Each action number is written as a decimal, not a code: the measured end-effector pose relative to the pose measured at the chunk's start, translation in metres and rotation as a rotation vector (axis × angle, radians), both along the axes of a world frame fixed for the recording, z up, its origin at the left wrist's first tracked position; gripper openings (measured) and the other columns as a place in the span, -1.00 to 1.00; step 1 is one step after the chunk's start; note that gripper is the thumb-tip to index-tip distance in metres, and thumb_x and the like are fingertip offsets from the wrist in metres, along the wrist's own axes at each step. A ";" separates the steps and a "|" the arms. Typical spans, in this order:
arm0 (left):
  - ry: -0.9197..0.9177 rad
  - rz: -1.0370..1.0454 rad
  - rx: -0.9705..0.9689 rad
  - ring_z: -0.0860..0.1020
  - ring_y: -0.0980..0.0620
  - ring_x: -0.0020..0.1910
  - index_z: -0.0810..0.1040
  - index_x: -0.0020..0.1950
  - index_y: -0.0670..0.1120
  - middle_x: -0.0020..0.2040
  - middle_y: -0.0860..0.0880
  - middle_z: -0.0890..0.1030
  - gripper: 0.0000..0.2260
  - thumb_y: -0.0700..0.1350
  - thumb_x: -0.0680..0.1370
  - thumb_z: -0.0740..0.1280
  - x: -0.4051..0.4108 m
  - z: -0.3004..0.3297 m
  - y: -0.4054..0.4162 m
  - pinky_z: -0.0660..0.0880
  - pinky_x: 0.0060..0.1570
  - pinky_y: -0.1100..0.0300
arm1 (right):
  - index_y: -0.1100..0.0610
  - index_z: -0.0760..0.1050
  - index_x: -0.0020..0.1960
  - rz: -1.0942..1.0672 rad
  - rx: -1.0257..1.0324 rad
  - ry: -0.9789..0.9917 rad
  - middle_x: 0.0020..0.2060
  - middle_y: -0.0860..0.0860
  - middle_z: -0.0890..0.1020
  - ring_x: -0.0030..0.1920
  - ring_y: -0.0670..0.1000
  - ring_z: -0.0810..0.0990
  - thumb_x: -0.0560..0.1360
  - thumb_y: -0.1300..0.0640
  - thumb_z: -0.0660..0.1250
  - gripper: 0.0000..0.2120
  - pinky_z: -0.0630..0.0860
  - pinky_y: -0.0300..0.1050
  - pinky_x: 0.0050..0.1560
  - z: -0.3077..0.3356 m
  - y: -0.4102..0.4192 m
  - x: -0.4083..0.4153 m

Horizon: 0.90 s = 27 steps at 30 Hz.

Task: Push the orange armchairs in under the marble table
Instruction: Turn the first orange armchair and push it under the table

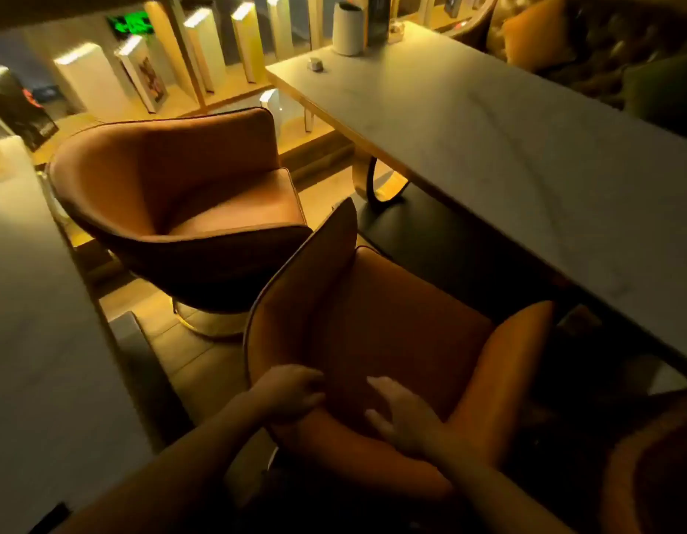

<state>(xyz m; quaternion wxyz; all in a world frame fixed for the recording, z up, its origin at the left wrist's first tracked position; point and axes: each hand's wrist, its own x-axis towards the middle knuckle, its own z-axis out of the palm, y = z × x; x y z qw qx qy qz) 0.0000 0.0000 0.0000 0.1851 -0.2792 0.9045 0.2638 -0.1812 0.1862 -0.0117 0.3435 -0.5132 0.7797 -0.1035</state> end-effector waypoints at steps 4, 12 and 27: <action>-0.152 -0.395 0.150 0.52 -0.01 0.19 0.56 0.21 0.06 0.20 0.02 0.59 -0.74 0.10 0.62 0.20 0.032 -0.017 -0.034 0.31 0.30 -0.02 | 0.03 0.30 0.50 -0.084 0.253 -0.227 0.42 0.01 0.45 0.37 -0.04 0.42 0.60 -0.11 0.26 -0.48 0.33 -0.18 0.34 -0.015 -0.027 0.050; -0.147 -0.533 0.096 0.47 0.01 0.27 0.53 0.22 0.04 0.22 0.03 0.56 -0.75 0.08 0.62 0.21 0.031 -0.026 -0.085 0.27 0.38 -0.07 | 0.03 0.21 0.54 -0.222 0.234 -0.166 0.50 -0.03 0.32 0.47 -0.04 0.28 0.61 -0.13 0.22 -0.44 0.23 -0.09 0.46 -0.012 -0.065 0.072; -0.063 -0.206 0.133 0.49 -0.03 0.28 0.50 0.35 -0.01 0.29 -0.02 0.53 -0.67 0.03 0.61 0.25 0.039 -0.017 -0.211 0.49 0.20 -0.01 | 0.01 0.18 0.54 -0.291 0.120 -0.181 0.49 -0.02 0.33 0.47 -0.01 0.28 0.59 -0.12 0.26 -0.41 0.29 -0.01 0.42 -0.023 -0.172 0.057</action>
